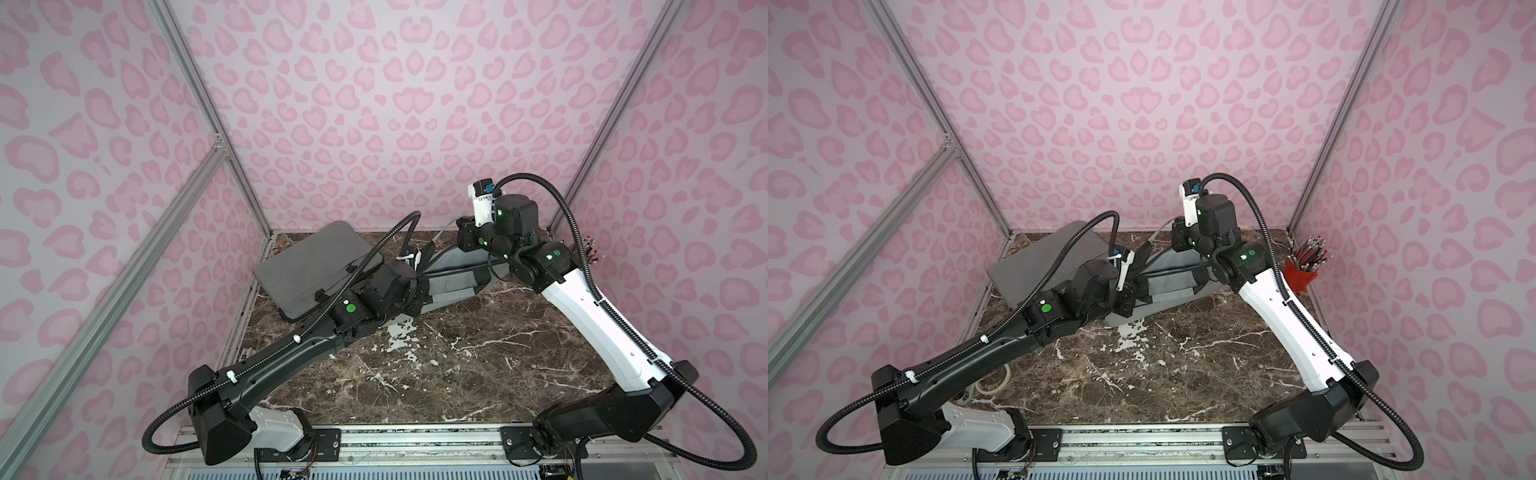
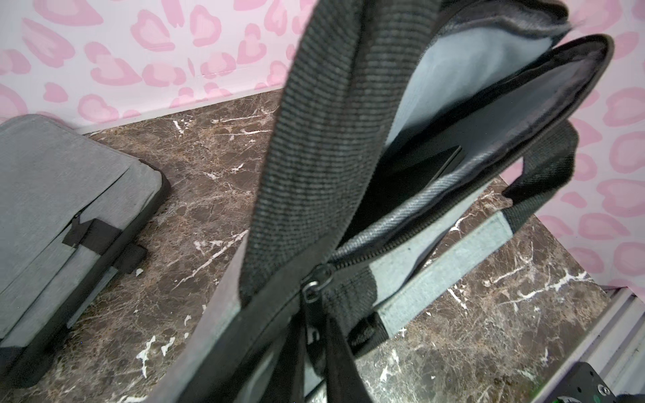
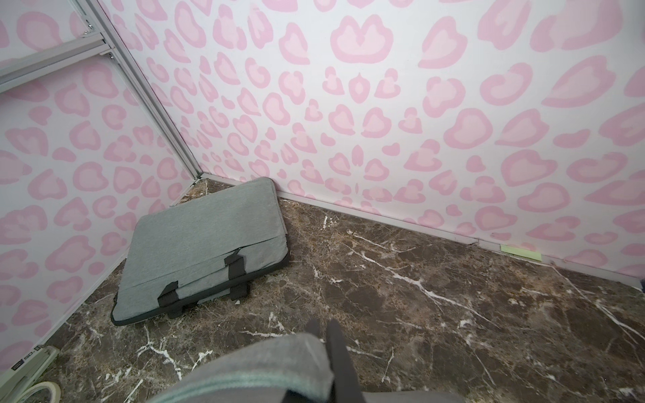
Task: Open the zippered laptop bag and take out the laptop
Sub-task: Unzip the zipper on the zippered laptop bag.
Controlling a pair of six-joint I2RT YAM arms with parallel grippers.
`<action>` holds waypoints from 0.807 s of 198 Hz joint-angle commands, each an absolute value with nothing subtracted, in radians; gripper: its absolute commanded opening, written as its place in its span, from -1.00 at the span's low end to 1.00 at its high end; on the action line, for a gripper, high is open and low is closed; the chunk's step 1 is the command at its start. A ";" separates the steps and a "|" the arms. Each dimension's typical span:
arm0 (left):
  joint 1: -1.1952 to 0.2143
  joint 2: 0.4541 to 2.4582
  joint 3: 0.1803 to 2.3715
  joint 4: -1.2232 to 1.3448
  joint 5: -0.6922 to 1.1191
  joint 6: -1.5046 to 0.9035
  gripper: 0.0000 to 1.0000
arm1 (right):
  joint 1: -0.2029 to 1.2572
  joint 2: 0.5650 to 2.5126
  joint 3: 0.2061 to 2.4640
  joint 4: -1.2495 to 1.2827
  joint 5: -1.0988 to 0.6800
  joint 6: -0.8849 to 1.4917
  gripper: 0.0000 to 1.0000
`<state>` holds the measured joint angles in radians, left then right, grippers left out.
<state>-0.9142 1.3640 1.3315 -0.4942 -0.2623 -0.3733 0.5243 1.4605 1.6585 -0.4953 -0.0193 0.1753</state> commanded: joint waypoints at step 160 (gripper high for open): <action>-0.855 1.263 1.348 -0.543 -0.127 -0.375 -1.00 | 0.457 1.358 1.484 -0.270 0.045 0.227 -1.00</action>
